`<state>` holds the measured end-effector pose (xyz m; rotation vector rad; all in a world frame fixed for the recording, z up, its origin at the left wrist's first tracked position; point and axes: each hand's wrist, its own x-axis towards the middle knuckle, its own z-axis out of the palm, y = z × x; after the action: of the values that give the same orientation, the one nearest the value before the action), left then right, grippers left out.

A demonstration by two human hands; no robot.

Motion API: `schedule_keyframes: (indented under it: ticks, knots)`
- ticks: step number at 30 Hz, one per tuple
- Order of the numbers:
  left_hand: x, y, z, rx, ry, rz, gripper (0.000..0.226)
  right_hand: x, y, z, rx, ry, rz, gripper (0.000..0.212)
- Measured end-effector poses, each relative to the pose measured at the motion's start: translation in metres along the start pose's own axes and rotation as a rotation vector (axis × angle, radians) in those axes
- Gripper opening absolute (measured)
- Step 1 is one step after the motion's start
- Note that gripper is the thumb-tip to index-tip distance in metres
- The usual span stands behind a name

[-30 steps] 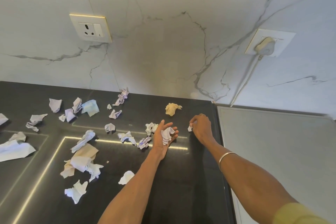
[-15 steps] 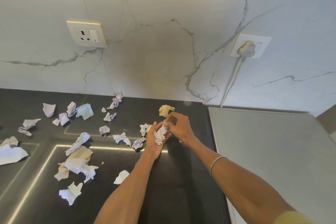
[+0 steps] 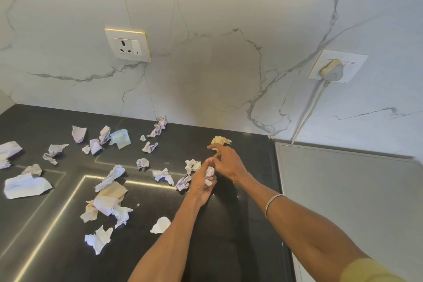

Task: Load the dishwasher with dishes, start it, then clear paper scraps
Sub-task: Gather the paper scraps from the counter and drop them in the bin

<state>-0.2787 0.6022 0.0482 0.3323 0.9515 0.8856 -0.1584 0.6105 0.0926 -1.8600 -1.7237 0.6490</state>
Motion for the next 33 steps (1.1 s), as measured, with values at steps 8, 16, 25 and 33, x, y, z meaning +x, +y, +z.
schedule_keyframes:
  ticks: [8,16,25,33]
  knots:
    - [0.001,0.0,-0.006,-0.018,-0.01,0.001,0.021,0.047,0.006,0.007,-0.176,0.173,0.135,0.061]
    - [0.009,-0.005,-0.006,-0.031,0.013,0.016,0.027,0.042,0.051,0.012,-0.083,0.104,0.168,0.031]
    - [-0.002,0.016,0.025,-0.202,0.054,-0.005,0.023,0.017,0.031,0.01,0.244,0.22,0.113,0.018]
    - [-0.009,0.048,0.008,-0.275,0.132,0.12,0.036,0.006,-0.035,0.006,0.381,0.002,-0.141,0.017]
